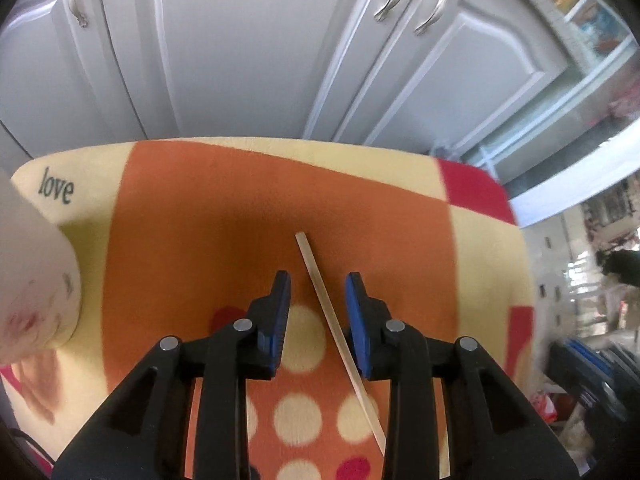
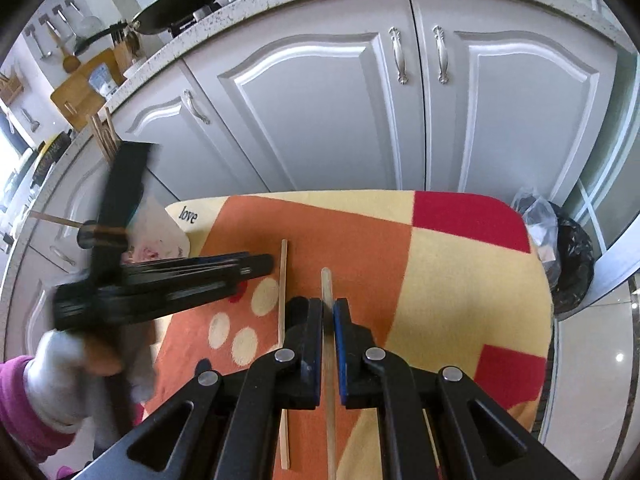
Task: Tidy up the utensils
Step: 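Close the right tool on one wooden chopstick while the left tool grasps the other, then lift both held chopsticks upright and carry them over the rose-print cup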
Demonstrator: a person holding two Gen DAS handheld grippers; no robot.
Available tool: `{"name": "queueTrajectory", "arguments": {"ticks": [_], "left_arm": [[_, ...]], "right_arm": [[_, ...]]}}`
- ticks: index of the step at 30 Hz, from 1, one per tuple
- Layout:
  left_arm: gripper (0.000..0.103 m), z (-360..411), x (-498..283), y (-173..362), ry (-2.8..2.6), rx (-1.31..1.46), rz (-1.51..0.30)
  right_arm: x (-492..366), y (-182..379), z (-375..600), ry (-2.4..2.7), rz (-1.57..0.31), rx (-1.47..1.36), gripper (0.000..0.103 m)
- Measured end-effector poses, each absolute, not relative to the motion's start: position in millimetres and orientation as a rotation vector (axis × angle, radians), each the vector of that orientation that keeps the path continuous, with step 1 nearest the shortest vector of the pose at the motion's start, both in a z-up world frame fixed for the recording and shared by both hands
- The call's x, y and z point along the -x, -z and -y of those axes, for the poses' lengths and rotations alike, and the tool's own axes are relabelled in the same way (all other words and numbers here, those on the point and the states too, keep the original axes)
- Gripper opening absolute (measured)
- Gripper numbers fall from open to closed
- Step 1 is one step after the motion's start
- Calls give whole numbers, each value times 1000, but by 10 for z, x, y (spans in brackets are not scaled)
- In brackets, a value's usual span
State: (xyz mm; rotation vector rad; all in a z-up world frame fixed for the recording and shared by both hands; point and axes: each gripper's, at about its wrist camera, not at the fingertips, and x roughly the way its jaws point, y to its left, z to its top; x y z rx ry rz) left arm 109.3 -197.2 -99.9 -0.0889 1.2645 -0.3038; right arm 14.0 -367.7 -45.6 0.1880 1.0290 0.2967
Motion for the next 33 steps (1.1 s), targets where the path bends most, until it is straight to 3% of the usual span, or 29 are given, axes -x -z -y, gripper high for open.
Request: {"name": "queueTrajectory", "arguments": {"ticks": [1,2,8,18,33], "left_arm": [[24,2019,-1124,1053,294,68,-1276],[7,2056,-1143,1101,289,43,-1283],[4,2016,-1047,1047,377,58,-1273],[4,1345,-408,-141,533,86,-1049],[4,681,39,-1132,526,79,-859]], "right_arm": [[-124,430,3689,-303,-1024,-192,5],[-104,401,3693,-306,-1019,-191,5],[-61,306,3698,-322,-995,-202,5],[143,-56,3523,-389,-922,-198,5],[309,-714,2947,-467,-815,-79,5]]}}
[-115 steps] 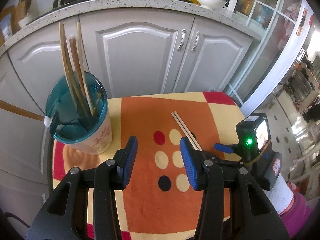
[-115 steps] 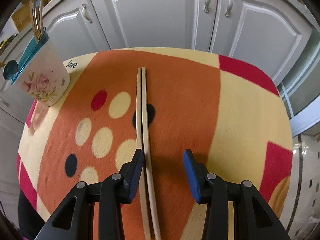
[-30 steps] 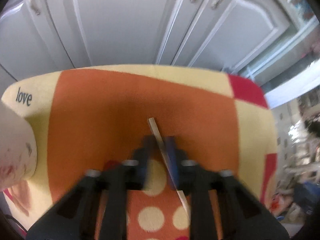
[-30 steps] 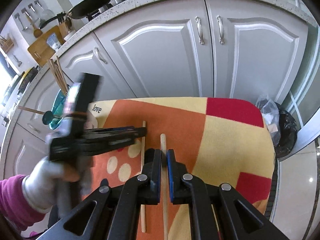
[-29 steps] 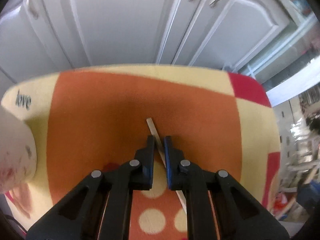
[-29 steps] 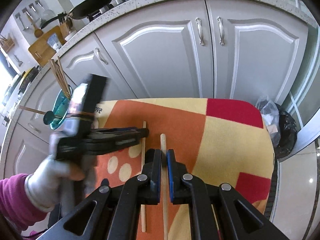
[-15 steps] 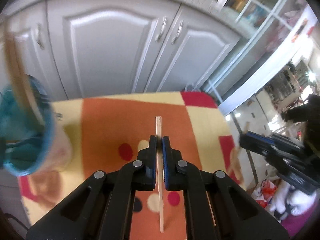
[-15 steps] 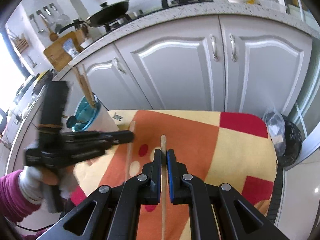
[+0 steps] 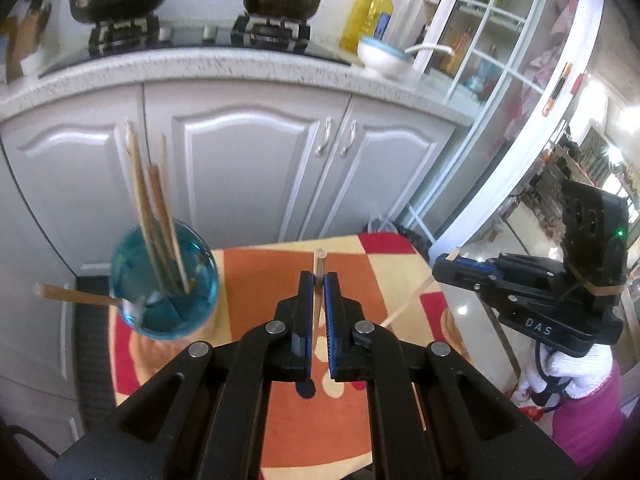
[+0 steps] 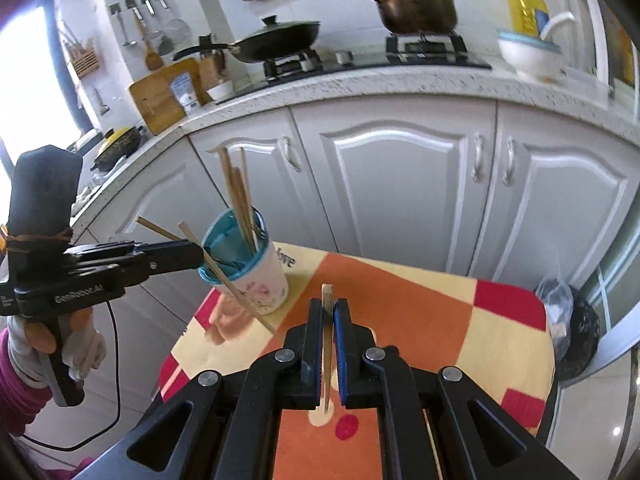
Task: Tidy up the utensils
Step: 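Lift both held chopsticks upright and carry them over the rose-print cup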
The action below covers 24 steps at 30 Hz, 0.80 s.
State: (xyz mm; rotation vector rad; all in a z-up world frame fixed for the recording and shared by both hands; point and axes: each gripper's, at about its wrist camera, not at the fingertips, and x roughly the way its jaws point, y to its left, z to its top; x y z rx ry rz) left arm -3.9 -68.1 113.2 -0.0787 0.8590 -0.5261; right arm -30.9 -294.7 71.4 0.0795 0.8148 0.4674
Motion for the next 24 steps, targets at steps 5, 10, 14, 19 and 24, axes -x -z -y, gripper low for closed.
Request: {"name": "queueTrajectory", "arguments": {"ticks": [5,10,14,19,24], "left_arm": [[4,481,96,-1529,516,72,-801],[4,233,117,-1890,483,60,-750],[4,28,70,-2104,454,62,-729],[4,-203,-52,-2267,388,49,-688],[4,-409,-282,-2151,314,63,-690]], "right_arm": [[305,-1030,2802,-487,-760,-46,5],[240,-1348,2614,-514,-706,-22,5],[164,-1558,2377,-547,-670,8,5],[-15,-1788,2137,-580,-636,20,5],[-227,-1918,1915,-600,-613,0,5]]}}
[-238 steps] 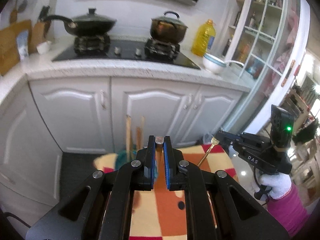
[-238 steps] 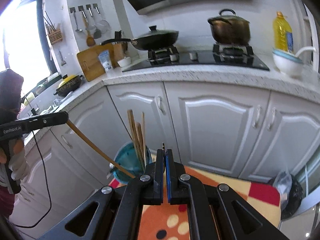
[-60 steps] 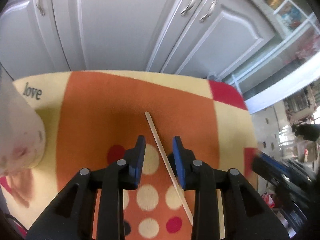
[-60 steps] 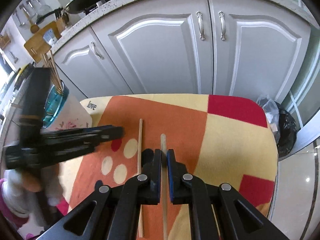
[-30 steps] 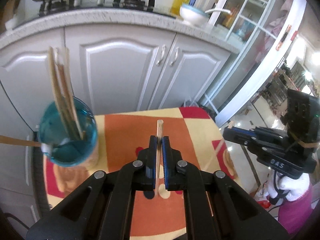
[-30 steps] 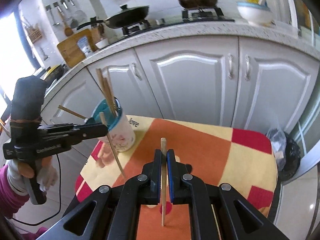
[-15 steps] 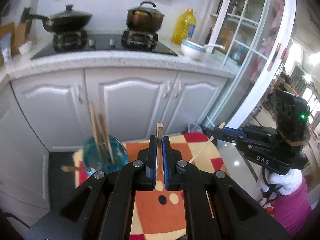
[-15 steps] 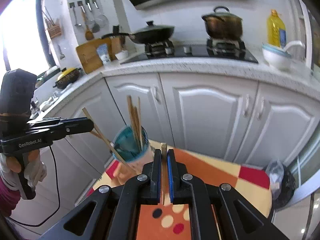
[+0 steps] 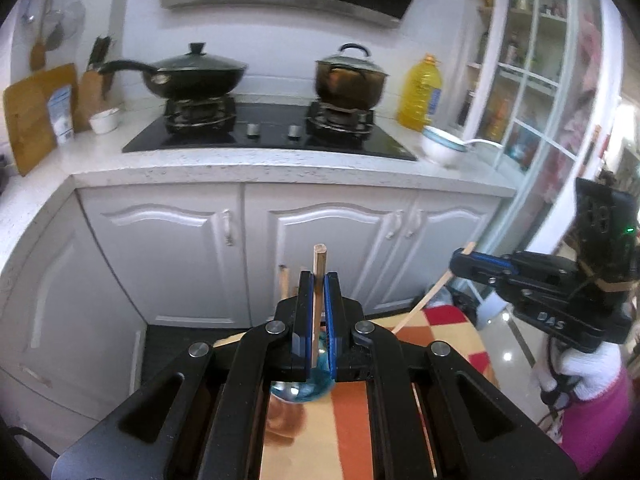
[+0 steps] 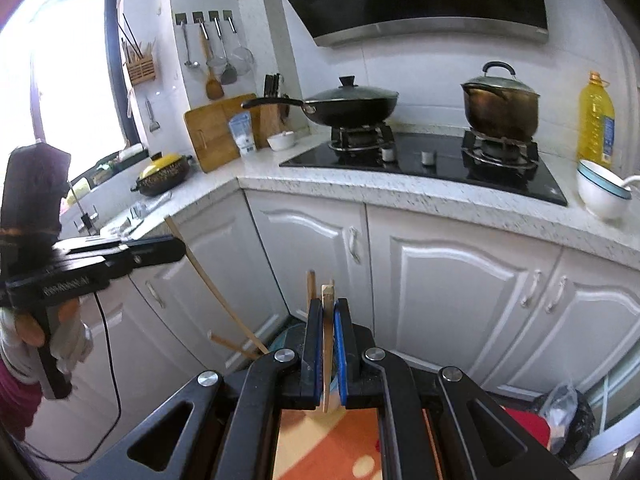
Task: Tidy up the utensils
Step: 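Lift both held chopsticks upright and carry them over the rose-print cup, then lower both chopsticks into the cup and open both tools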
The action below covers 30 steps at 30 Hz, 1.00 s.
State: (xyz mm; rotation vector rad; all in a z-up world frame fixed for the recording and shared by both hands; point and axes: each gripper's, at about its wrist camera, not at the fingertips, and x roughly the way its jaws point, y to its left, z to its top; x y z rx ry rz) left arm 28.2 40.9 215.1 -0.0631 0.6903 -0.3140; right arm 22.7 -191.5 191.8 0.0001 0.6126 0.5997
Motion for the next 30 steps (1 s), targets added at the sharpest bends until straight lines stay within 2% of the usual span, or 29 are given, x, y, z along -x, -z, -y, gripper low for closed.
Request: {"name": "queueTrajectory", "arguments": {"ticks": [6,15,25,30], "left_arm": [[4,-561,-590,-1752,229,78,-735],[4,-578,-887,-1203,203,122,-818],[4,-511,-944,-1012,211,136,-857],[4,-483,-927,-993,216,126,-869]], "right_arm": [[-502,-1820,1605,-593,-609,10,5],[-850,-1373,1410,-587,-662,-5,5],[-885,-1352,1372,-583,-655,32,5],[-1001,-994,1315,-599,-757,12,5]]}}
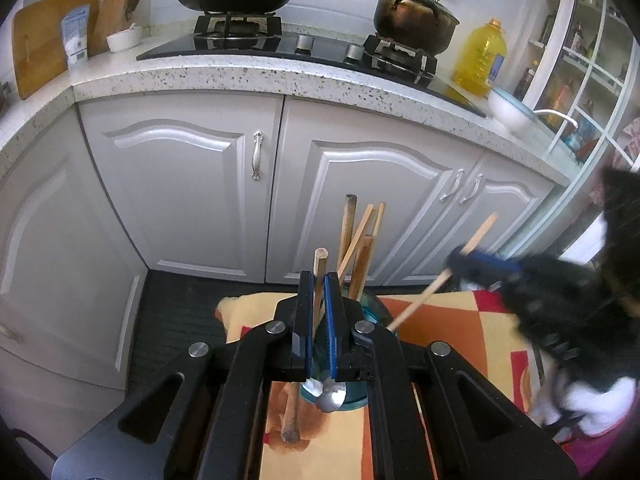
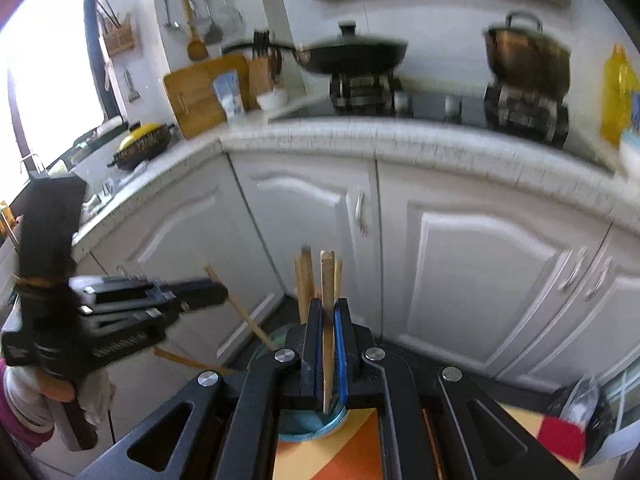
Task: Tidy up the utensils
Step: 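Lower both chopsticks into the cup and open both tools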
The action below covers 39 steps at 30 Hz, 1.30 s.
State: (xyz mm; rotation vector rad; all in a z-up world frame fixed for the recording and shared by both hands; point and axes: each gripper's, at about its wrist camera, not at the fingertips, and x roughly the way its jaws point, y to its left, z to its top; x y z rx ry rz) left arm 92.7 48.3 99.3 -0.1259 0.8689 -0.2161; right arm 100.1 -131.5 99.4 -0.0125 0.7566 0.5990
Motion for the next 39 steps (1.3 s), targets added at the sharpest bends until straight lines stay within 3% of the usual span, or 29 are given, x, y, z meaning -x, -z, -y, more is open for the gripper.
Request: {"name": "queueTrajectory", "arguments": {"ticks": [7,9,11,12,13,20,24,39], "left_arm": [[7,-473,-910,-960,215,131,-886],[21,-475,-894,-963,213,132,-882],[27,-486,-880,-974,217,150,-880],[28,-492,-876,-981,215,154,-879],[28,-491,-866,-996,212,154,-877],[28,-428,-628,-1197,173,92,-820],[37,-359,-400,-1273,124,69,-773],[37,-88,281,-1004,-2,-7,-736]], "right_arm": [[-1128,-490,1368,-594,-892,-57,5],[-1120,-478,1446,-592,-896,-87,7],[-1080,-501,1508,-598,-890,-103,24],[-1055,-514,1535,-600,-888,-109,42],[-1025,-526,1560,-606,-885,-117,44],[-816,-545,1695,-600,-893,-136,44],[-602,-556,1778,-582,-868,-153,44],[33,-643,1699,-435,-797,-81,46]]}}
